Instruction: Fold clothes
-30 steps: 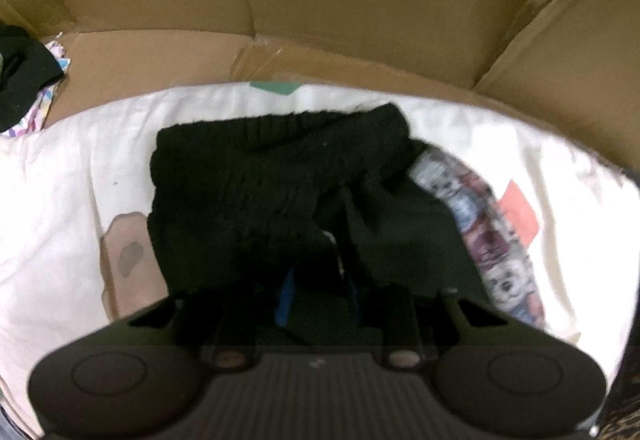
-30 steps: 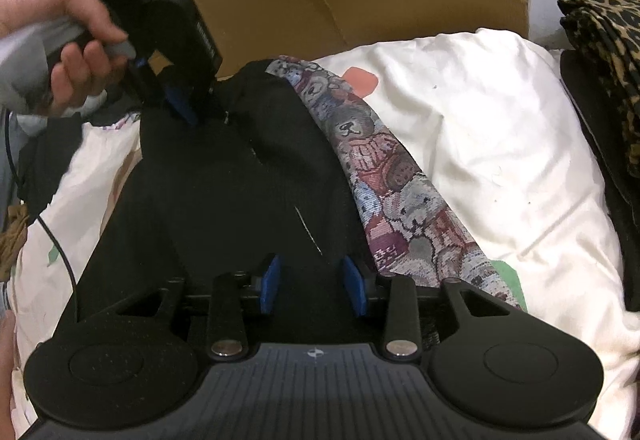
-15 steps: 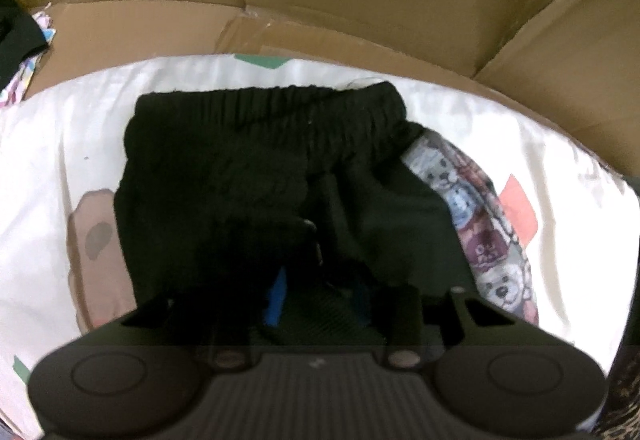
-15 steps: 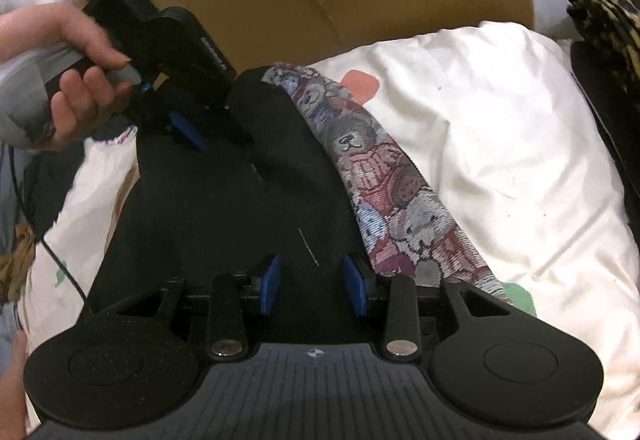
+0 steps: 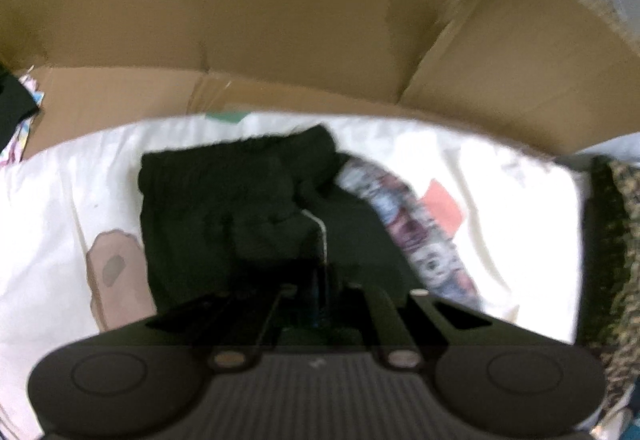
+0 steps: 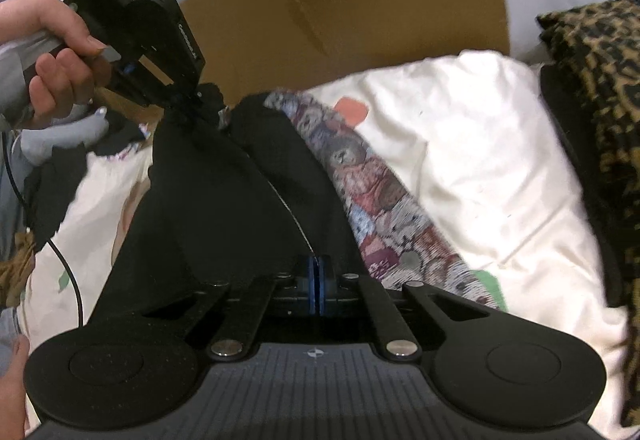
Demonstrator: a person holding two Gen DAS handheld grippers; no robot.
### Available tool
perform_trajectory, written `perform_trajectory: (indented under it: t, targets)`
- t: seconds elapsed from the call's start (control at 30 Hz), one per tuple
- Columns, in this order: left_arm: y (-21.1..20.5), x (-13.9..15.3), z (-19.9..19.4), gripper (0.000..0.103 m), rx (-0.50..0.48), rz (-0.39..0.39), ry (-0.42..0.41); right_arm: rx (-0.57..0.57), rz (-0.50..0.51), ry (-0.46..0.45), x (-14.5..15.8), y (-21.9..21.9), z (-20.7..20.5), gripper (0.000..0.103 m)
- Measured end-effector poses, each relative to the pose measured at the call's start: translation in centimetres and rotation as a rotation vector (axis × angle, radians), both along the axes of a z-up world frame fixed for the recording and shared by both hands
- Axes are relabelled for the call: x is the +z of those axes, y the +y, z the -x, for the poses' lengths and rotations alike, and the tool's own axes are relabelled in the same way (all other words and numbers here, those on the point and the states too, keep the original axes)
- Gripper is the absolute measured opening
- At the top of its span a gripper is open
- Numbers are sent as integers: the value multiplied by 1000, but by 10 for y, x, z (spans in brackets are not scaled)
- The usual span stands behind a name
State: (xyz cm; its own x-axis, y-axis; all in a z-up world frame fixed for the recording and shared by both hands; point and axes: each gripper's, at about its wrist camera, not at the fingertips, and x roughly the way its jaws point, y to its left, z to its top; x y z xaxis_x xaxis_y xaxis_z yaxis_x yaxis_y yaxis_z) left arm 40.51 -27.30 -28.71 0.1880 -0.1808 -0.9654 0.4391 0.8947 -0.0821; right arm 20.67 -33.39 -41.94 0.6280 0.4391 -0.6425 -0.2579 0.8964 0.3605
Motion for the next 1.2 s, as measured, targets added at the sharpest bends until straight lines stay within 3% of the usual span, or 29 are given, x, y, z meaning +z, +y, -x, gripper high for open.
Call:
perform_trajectory:
  t: [0.13, 0.47, 0.87, 1.03, 1.2]
  targets:
    - [-5, 17, -1, 2, -21, 72, -18, -23, 18, -59, 18, -5, 9, 0]
    - [-31, 16, -8, 2, 1, 197, -63, -95, 70, -134, 39, -19, 1, 0]
    - [-39, -4, -15, 2, 49, 250, -59, -129, 94, -97, 25, -31, -21, 0]
    - [-43, -28, -19, 2, 53, 250, -45, -143, 102, -58, 12, -32, -32, 0]
    - [-42, -46, -22, 16, 83, 233, 8, -167, 79, 30, -5, -40, -41, 3]
